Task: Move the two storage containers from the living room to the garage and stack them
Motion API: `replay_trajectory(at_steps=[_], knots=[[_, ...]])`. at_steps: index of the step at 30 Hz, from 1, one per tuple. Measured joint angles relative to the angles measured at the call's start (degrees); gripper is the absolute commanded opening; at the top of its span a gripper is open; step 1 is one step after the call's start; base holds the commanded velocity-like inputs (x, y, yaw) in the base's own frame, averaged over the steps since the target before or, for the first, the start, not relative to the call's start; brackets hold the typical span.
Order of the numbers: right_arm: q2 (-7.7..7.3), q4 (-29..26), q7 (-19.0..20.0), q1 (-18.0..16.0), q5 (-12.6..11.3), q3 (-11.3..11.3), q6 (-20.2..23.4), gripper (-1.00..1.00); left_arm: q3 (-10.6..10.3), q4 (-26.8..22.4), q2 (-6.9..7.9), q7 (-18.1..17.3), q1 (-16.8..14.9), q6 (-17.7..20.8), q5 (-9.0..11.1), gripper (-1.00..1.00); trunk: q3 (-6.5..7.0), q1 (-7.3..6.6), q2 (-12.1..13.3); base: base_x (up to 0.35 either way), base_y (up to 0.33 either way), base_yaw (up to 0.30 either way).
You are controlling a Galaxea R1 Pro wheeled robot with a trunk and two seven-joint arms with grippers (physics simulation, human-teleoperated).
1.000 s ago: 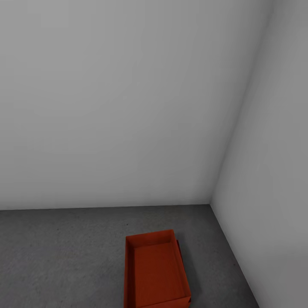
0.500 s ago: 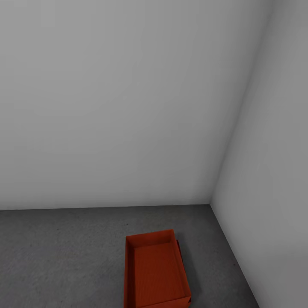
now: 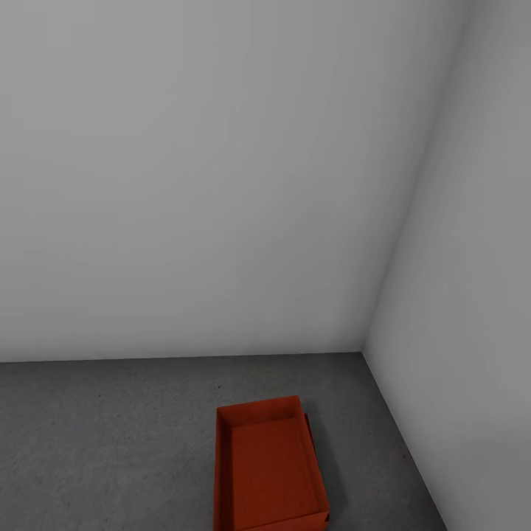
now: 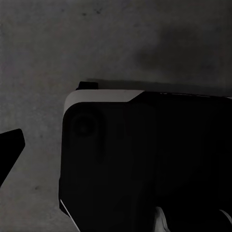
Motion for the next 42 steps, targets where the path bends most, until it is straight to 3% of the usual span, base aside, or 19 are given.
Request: replay_trajectory(at_steps=[42], knots=[[-0.23, 0.1, 0.0, 0.1, -0.2, 0.0, 0.0, 1.00, 0.0, 0.0, 0.00, 0.0, 0.0, 0.0, 0.0, 1.00, 0.00, 0.00, 0.0, 0.000, 0.000, 0.000]])
